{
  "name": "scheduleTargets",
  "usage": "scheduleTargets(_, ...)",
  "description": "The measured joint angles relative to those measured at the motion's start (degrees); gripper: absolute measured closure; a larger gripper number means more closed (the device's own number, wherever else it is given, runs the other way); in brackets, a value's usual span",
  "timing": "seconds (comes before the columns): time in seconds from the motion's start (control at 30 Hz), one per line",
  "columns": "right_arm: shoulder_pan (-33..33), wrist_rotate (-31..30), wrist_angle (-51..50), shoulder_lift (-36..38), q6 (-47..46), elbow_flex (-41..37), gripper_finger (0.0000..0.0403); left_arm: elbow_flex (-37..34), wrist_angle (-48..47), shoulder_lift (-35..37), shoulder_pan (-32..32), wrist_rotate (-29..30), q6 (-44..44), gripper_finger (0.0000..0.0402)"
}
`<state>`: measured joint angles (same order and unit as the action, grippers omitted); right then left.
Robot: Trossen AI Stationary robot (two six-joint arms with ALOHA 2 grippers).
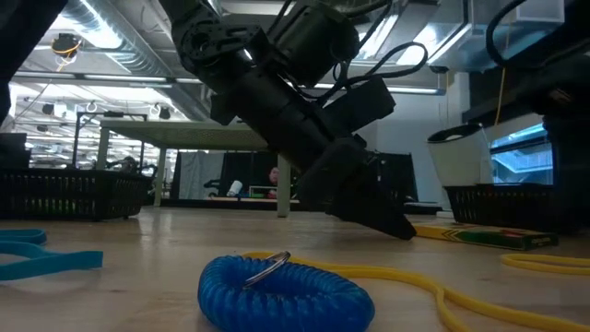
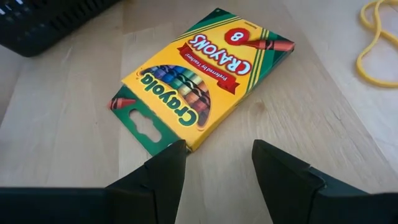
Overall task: Pick & Place Office Desk Supplies
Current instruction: Put the yellow crayon box into the right black bin
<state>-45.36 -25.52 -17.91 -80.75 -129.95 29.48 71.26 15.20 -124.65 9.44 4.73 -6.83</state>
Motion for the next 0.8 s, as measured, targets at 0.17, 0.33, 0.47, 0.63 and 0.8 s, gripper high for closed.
scheduleTargets(0.17,1.4,-1.0,4.2,0.0,3.2,-1.7,0.016,0.0,0.4,-0.1,0.1,-1.1,0.0,0.0217)
scheduleTargets(0.33,3.6,-0.8,4.4,-0.1,8.2,-1.8,0.016,0.0,0.6,-0.1,0.1,-2.8,0.0,0.0217)
scheduleTargets(0.47,5.3,-0.2,4.8,-0.1,11.9,-1.9,0.016,0.0,0.7,-0.1,0.1,-3.2,0.4,0.0217)
scheduleTargets(0.63,7.1,1.8,4.9,-0.1,15.0,-1.9,0.016,0.0,1.4,-0.6,0.1,-3.5,1.6,0.0217)
scheduleTargets(0.8,8.2,1.6,5.9,-0.2,17.3,-1.9,0.016,0.0,3.4,-1.3,0.1,-3.8,1.7,0.0217)
